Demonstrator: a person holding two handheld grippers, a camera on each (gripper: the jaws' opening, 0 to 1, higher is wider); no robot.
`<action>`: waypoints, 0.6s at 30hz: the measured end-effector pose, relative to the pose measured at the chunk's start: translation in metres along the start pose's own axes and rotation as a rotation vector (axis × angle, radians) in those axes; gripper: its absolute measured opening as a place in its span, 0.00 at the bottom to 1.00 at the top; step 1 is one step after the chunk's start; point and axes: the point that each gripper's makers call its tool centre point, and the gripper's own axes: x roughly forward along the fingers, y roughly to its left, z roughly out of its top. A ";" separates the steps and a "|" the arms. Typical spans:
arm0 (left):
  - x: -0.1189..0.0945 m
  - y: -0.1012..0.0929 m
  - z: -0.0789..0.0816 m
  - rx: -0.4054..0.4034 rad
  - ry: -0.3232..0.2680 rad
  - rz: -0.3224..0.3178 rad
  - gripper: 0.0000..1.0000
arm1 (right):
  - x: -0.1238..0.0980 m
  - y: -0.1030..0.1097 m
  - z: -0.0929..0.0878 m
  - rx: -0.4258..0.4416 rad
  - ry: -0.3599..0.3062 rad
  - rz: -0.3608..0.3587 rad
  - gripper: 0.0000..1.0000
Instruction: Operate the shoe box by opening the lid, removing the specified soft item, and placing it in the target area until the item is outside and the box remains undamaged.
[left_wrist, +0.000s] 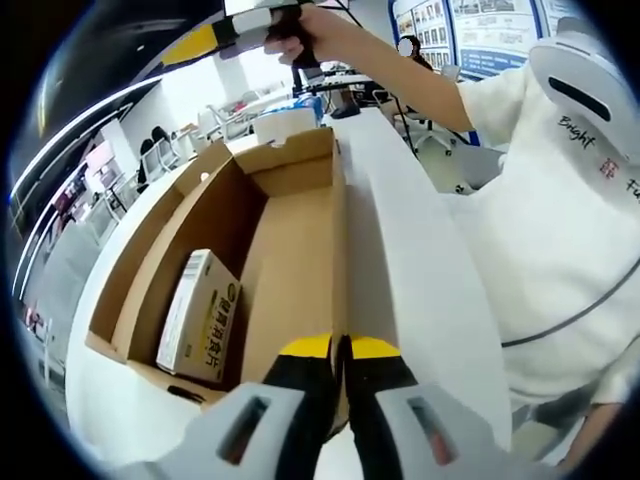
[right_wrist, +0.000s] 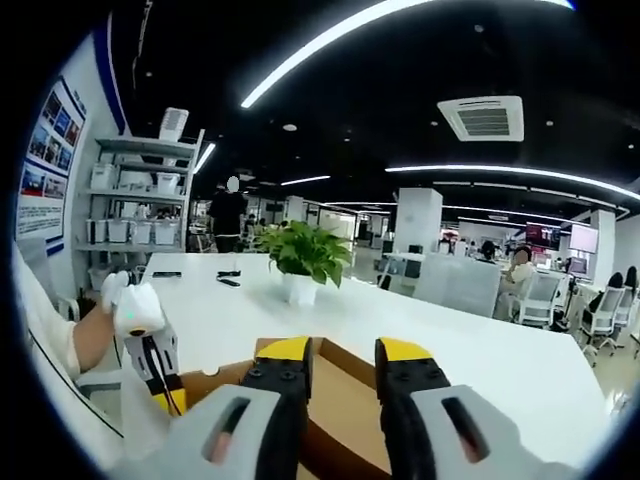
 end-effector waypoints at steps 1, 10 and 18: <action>0.000 0.000 0.000 -0.002 -0.002 0.001 0.03 | 0.000 0.000 0.000 0.001 0.001 0.000 0.24; 0.000 0.000 0.001 -0.020 -0.005 0.002 0.03 | 0.008 0.023 -0.030 -0.072 0.134 0.084 0.29; -0.001 0.000 0.001 -0.015 -0.013 0.003 0.03 | 0.031 0.059 -0.049 -0.178 0.173 0.175 0.32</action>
